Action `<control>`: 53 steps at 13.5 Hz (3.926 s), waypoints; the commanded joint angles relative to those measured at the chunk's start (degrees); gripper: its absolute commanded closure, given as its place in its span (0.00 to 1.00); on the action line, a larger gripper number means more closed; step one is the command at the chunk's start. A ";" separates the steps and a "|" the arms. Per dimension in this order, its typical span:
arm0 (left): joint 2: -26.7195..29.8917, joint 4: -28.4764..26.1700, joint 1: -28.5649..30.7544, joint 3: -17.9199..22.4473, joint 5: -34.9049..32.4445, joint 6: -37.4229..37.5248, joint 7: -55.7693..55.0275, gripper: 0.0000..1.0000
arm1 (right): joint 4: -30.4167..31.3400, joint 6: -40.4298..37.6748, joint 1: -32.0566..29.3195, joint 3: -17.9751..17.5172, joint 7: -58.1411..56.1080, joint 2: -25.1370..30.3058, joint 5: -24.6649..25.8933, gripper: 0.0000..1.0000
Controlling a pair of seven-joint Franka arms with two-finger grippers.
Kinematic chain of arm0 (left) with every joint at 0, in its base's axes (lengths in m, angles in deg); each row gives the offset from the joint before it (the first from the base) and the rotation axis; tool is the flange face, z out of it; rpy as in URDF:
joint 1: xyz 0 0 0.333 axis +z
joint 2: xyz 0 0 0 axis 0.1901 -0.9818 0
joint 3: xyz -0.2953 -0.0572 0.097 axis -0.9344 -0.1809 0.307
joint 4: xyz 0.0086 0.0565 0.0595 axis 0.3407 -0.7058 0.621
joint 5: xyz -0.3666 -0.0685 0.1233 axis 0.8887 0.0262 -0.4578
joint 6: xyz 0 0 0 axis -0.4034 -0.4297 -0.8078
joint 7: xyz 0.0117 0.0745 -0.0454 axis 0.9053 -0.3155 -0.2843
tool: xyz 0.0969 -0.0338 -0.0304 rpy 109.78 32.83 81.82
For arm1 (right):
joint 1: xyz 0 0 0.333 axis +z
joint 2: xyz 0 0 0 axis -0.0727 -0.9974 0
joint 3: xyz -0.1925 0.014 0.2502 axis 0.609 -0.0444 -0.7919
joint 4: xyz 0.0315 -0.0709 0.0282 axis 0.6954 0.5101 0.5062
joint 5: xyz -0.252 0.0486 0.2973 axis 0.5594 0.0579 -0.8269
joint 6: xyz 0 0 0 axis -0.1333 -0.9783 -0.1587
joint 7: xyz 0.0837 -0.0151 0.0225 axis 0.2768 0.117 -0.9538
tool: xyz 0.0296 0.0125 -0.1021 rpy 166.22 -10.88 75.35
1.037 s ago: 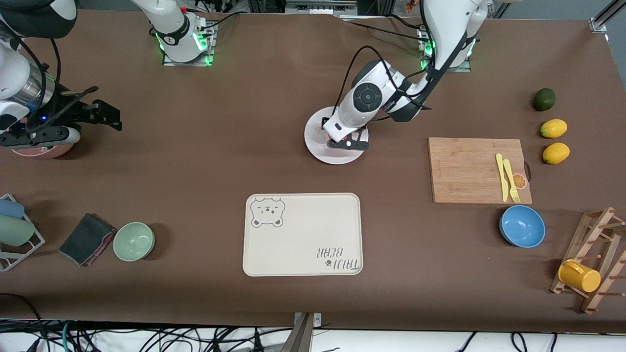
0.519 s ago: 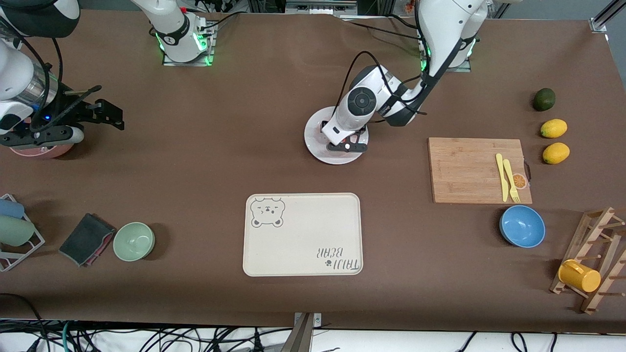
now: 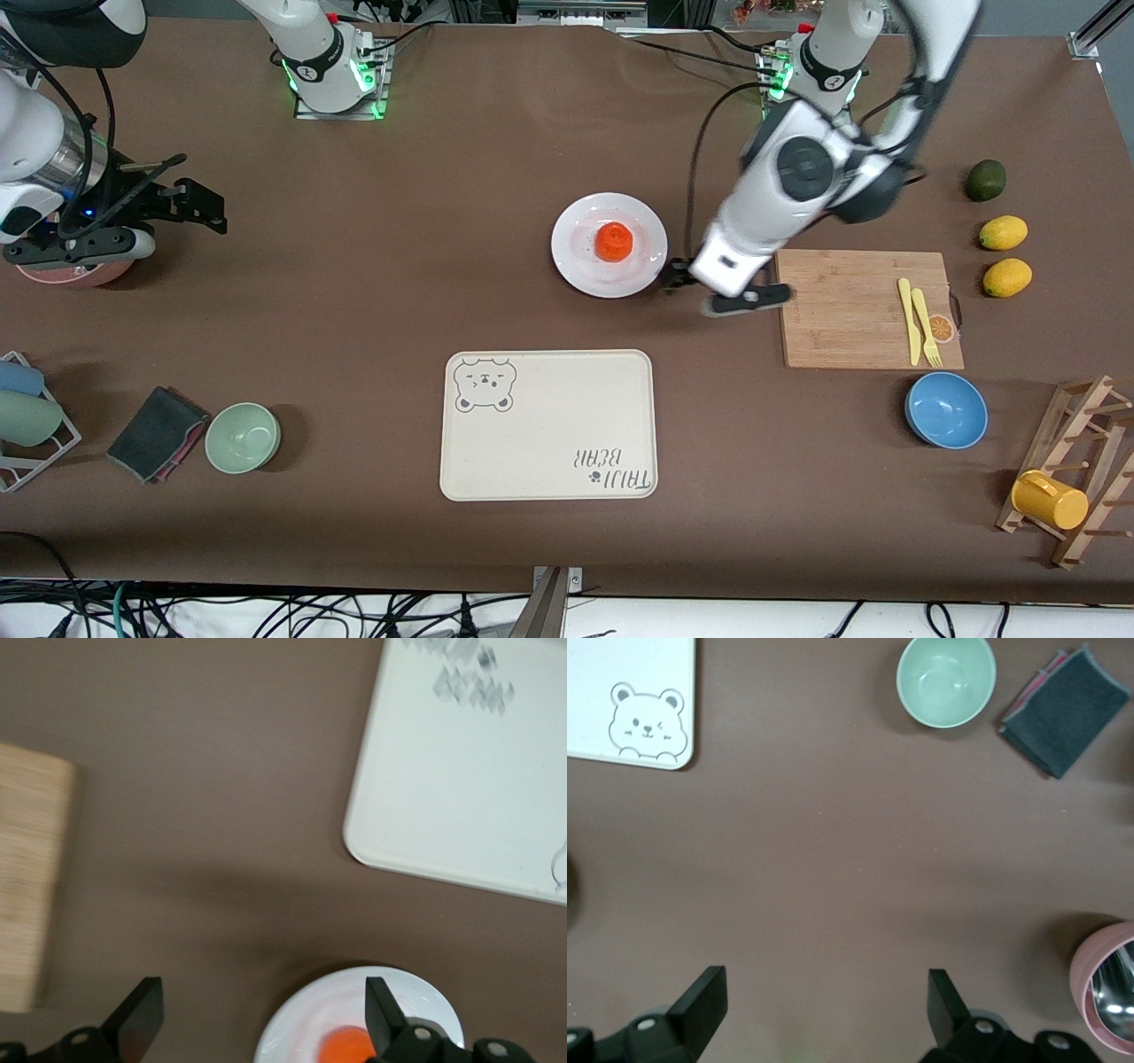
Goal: Place orange and plate with both arms
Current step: 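Withdraw the left gripper while the right gripper reaches the plate rim, then grip the white plate rim with the right gripper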
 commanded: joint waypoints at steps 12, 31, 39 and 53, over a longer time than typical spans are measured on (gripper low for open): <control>13.08 8.55 10.95 14.89 0.12 23.26 21.61 0.00 | 1.73 1.76 8.27 -1.95 -0.74 -18.28 -28.48 0.00; 13.26 12.24 12.80 15.86 0.21 29.15 22.13 0.00 | 5.26 34.67 12.66 -16.37 -21.56 -41.67 -55.23 0.30; 13.26 11.89 13.59 15.42 0.30 29.06 22.14 0.00 | 5.17 40.99 16.44 -16.37 -23.59 -43.60 -58.22 0.52; 13.70 11.89 13.59 15.42 0.38 29.23 22.13 0.00 | 4.47 42.23 17.50 -16.37 -23.59 -44.14 -58.40 0.97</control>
